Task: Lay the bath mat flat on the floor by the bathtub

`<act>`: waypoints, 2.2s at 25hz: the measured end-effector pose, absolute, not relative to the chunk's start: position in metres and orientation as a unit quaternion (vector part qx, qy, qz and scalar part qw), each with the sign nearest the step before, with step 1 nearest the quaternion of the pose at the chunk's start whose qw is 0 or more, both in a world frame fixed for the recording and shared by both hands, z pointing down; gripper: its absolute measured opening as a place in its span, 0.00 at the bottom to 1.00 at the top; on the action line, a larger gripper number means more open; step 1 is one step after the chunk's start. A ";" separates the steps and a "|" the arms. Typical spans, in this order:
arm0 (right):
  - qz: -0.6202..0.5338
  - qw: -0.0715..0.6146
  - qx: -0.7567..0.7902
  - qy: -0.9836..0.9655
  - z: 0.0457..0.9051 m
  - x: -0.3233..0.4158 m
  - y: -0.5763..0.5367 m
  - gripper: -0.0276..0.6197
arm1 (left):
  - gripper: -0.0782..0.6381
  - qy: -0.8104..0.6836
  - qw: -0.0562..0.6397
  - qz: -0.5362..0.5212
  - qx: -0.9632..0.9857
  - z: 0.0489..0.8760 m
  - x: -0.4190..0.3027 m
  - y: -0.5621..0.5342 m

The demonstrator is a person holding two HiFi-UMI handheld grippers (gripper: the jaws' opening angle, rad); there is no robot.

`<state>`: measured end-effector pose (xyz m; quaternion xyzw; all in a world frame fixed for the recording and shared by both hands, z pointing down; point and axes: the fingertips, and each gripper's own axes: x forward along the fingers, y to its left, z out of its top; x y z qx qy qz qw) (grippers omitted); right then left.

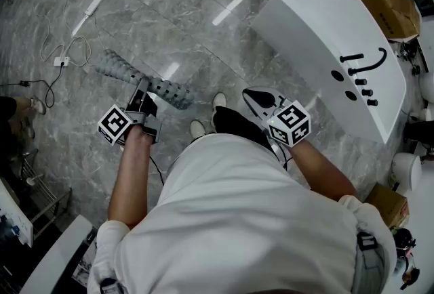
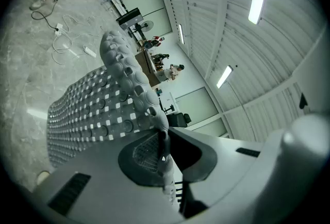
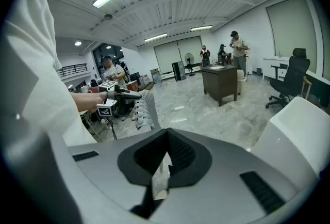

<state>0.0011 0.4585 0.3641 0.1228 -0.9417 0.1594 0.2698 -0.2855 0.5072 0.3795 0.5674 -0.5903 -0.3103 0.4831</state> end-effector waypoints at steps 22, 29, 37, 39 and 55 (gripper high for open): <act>0.209 0.201 0.177 -0.940 0.367 0.004 0.290 0.15 | 0.16 -0.535 0.482 -0.335 0.608 0.328 -0.271 0.256; 0.223 0.220 0.235 -0.920 0.378 -0.010 0.216 0.16 | 0.16 -0.478 0.511 -0.328 0.635 0.337 -0.273 0.124; 0.219 0.209 0.323 -0.897 0.348 -0.037 0.112 0.15 | 0.16 -0.422 0.544 -0.288 0.666 0.335 -0.269 -0.006; 0.225 0.207 0.341 -0.889 0.346 -0.035 0.094 0.14 | 0.16 -0.410 0.550 -0.282 0.671 0.336 -0.262 -0.039; 0.247 0.185 0.349 -0.885 0.363 0.055 -0.079 0.14 | 0.16 -0.433 0.550 -0.245 0.671 0.363 -0.172 -0.285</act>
